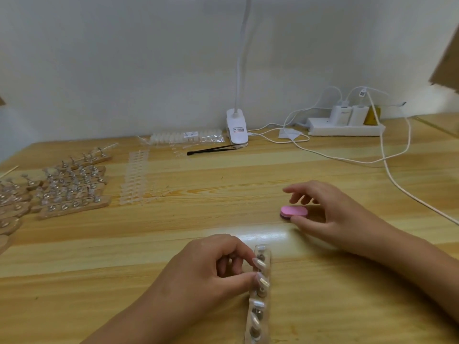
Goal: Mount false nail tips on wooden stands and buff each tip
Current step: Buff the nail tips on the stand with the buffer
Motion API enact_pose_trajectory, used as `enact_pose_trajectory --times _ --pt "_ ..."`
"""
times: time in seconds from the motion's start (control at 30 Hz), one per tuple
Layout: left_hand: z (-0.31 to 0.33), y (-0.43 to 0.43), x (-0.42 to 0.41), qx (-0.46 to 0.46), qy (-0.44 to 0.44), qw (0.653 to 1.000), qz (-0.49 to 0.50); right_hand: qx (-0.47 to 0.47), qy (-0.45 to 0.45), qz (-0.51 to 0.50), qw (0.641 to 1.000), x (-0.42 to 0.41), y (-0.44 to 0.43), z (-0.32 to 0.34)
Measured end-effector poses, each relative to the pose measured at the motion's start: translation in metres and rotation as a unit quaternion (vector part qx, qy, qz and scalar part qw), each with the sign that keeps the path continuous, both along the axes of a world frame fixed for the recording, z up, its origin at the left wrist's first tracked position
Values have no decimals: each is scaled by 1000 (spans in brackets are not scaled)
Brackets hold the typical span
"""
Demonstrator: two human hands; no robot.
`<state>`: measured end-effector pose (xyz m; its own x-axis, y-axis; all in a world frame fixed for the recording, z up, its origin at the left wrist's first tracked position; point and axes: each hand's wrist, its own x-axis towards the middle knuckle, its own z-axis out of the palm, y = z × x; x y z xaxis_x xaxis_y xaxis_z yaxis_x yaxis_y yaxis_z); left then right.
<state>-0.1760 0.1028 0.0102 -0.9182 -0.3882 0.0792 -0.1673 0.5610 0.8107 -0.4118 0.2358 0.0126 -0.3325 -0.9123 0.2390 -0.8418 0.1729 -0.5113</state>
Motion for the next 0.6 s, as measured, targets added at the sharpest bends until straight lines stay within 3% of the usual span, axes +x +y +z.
enact_pose_trajectory --times 0.13,0.2,0.3,0.43,0.6 --pt "1 4 -1 -2 -2 1000 18 21 49 15 998 6 -1 -2" --pt "1 5 -2 32 -4 999 28 3 30 7 1000 9 -1 1" --pt "7 4 -1 86 -12 995 41 -53 -93 -5 994 15 1 10" --pt "13 -3 3 175 58 977 108 -129 -293 -8 947 28 2 18" --pt "15 -2 1 254 153 951 94 -145 -397 11 906 42 2 18"
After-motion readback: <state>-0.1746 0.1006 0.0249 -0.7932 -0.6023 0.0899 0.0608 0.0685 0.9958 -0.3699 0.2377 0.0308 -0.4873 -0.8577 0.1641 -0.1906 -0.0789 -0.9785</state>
